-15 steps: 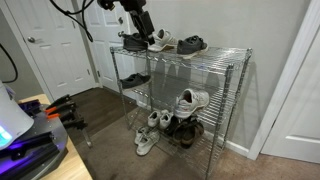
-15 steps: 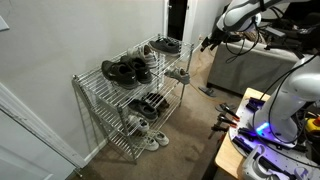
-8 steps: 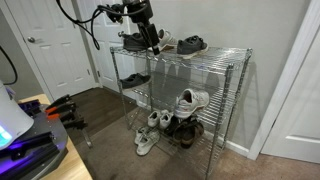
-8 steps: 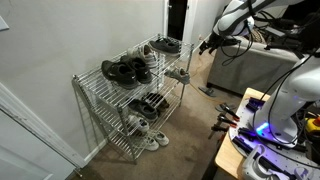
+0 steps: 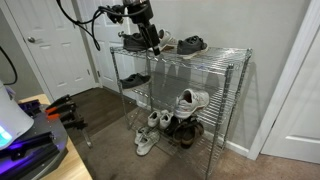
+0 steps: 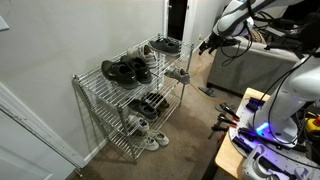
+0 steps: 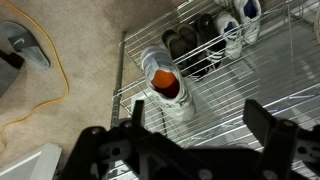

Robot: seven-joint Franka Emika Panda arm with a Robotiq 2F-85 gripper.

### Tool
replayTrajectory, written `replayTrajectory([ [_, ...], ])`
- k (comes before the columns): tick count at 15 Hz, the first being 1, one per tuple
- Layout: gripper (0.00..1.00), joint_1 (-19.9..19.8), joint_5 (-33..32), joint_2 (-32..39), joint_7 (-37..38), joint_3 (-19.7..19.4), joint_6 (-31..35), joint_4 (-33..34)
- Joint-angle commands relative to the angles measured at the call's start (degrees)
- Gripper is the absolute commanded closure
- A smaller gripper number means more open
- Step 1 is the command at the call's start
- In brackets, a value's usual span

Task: Remove the grey shoe on the right side of the middle rack and put it on the top rack

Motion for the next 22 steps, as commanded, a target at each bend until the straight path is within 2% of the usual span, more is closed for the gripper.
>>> replayTrajectory([
  [1, 0.0, 0.64, 4.72, 5.63, -1.7, -0.75, 13.81, -1.47],
  [3, 0.0, 2.23, 11.13, 9.8, -5.68, -1.64, 19.92, -1.35],
  [5, 0.0, 1.99, 17.2, 12.95, -9.52, -0.3, 21.87, -0.29],
  [9, 0.0, -2.44, 24.05, 19.12, -15.86, 5.58, 21.39, 4.11],
  [12, 0.0, -8.09, 27.76, 24.81, -21.15, 11.11, 21.28, 9.63],
  [15, 0.0, -15.24, 29.31, 31.78, -24.49, 16.12, 20.04, 16.5],
  [18, 0.0, -20.96, 27.88, 38.59, -25.28, 19.43, 19.47, 23.05],
  [22, 0.0, -24.12, 25.83, 45.1, -26.01, 21.13, 19.49, 28.78],
])
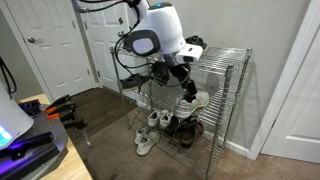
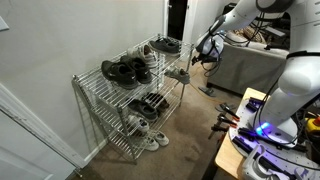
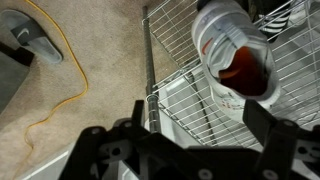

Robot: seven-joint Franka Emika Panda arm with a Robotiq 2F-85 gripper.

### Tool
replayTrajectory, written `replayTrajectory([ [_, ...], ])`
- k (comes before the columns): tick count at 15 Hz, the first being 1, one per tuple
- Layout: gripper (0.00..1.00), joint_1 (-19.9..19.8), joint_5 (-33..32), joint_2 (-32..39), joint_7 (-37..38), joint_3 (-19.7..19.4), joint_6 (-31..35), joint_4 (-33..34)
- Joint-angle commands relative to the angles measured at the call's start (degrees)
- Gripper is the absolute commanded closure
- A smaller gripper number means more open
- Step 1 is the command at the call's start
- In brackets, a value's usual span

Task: Remove the grey shoe on the right side of the middle rack and put it on the top rack

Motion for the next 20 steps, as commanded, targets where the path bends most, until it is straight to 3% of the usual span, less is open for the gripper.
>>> replayTrajectory([
  [1, 0.0, -3.08, -1.11, 5.01, -2.9, 2.67, -0.61, 5.02],
  [10, 0.0, -3.57, -2.4, 9.25, -5.65, 5.49, 0.64, 8.45],
  [20, 0.0, -2.31, -4.1, 11.21, -6.06, 5.04, 5.16, 7.37],
])
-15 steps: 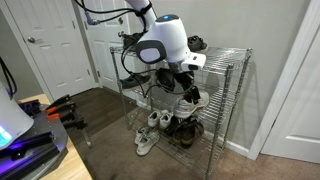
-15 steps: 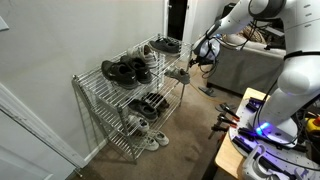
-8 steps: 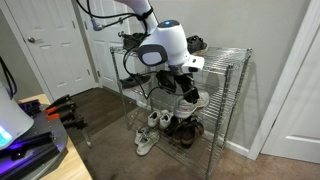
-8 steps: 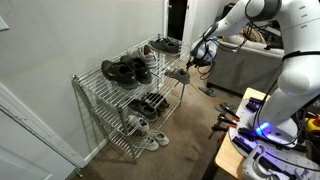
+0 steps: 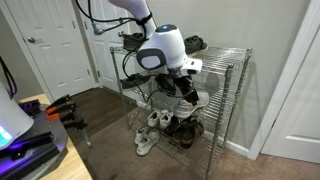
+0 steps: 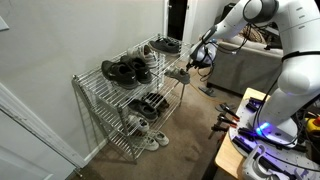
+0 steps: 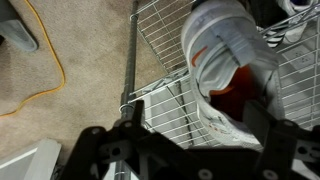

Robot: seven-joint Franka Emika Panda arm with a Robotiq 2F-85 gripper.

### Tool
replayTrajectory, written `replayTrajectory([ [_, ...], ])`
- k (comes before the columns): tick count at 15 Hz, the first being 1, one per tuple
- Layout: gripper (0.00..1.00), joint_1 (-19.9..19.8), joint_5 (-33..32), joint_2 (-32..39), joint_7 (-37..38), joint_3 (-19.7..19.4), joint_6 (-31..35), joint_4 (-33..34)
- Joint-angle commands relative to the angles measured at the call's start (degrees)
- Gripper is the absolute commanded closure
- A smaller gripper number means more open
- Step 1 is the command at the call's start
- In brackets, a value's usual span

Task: Remove the grey shoe on the right side of the middle rack and put it on the top rack

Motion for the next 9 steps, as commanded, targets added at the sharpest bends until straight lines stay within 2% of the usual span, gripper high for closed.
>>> replayTrajectory([
  [1, 0.0, -0.53, -0.98, 0.42, -2.02, 0.8, 2.07, -1.12],
  [9, 0.0, 3.15, -1.87, 1.47, -1.04, -2.53, 3.59, -1.94],
])
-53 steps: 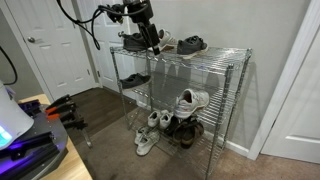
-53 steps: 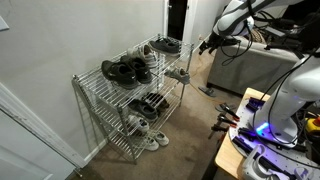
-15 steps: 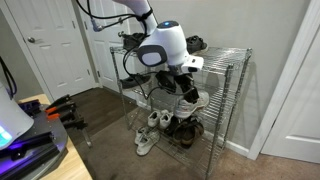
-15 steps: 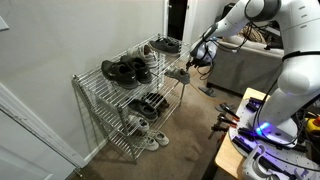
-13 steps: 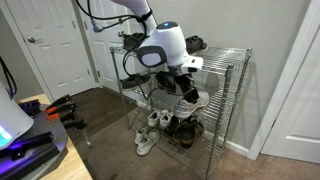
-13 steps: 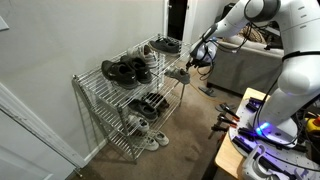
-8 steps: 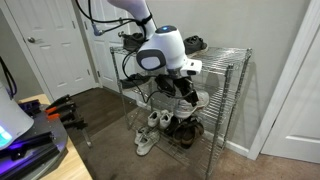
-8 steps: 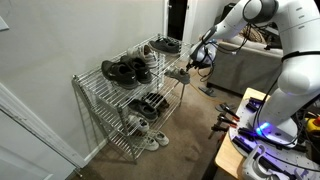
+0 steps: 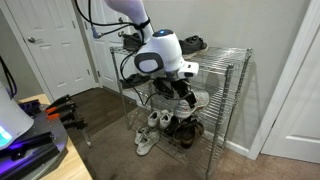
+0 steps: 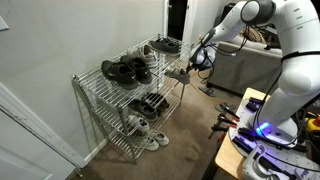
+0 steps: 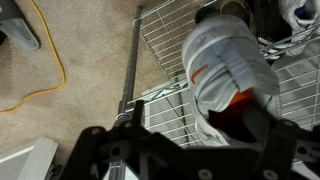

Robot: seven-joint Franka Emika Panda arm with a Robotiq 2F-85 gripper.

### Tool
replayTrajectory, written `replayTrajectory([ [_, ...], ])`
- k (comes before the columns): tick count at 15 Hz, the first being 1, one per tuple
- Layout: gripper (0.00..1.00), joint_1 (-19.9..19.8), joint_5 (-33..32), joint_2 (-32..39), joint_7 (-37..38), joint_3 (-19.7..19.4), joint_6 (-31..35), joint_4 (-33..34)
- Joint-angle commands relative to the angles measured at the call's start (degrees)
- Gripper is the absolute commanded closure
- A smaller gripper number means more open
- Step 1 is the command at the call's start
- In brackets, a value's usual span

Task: Remove the grey shoe on the right side of the middle rack and put it on the top rack

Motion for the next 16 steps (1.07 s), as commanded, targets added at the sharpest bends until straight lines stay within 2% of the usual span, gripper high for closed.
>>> replayTrajectory([
  [1, 0.0, 2.17, -0.54, 0.31, -0.42, -2.0, 2.06, -1.2],
  [3, 0.0, 2.92, -0.35, 0.54, -0.33, -2.4, 2.33, -1.26],
  [4, 0.0, 1.82, 0.0, 0.71, 0.0, -1.69, 0.17, 0.0],
  [11, 0.0, 2.57, 0.0, 0.96, 0.0, -2.16, 0.48, 0.0],
  [16, 0.0, 9.0, 1.24, 1.04, 2.0, -4.83, 5.82, -1.06],
])
